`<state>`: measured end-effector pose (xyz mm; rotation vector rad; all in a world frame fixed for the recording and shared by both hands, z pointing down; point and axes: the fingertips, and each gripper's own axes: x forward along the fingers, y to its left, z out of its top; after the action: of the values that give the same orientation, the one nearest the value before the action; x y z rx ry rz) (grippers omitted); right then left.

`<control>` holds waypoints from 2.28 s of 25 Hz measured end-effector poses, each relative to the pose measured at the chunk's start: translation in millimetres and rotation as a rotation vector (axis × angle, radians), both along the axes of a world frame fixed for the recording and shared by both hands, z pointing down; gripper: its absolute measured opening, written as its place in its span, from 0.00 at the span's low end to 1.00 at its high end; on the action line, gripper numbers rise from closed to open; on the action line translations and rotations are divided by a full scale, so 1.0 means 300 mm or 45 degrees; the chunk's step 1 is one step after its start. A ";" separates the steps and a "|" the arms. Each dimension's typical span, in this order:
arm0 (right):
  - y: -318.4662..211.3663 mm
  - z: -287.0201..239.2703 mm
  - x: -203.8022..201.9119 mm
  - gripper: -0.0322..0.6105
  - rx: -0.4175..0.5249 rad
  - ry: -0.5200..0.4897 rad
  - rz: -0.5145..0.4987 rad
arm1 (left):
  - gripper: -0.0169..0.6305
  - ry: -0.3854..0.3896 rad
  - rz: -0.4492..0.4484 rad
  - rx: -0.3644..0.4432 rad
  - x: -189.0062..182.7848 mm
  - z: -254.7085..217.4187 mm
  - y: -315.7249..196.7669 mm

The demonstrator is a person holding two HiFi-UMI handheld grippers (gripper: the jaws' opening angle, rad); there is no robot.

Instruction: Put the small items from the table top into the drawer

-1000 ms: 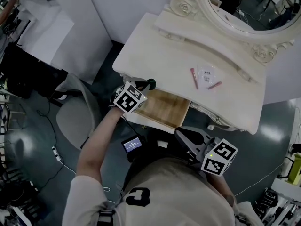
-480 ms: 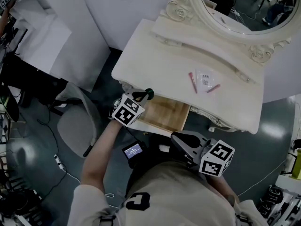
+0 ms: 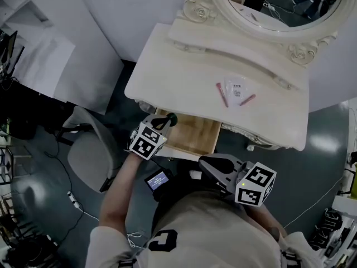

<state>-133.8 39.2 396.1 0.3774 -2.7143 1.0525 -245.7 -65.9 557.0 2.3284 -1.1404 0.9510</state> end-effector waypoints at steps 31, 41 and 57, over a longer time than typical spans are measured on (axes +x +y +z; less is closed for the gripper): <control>-0.021 0.030 0.109 0.10 -0.064 -0.027 0.110 | 0.11 -0.088 0.093 -0.126 0.099 0.157 0.032; -0.019 0.065 0.146 0.10 -0.112 -0.032 0.111 | 0.11 -0.118 0.084 -0.176 0.119 0.241 -0.003; -0.031 0.100 0.172 0.10 -0.148 -0.020 0.096 | 0.11 -0.179 0.058 -0.271 0.111 0.369 -0.035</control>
<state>-82.2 29.7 426.3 0.4563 -2.6557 1.2315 -212.4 -76.4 667.6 2.1539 -0.9870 1.2066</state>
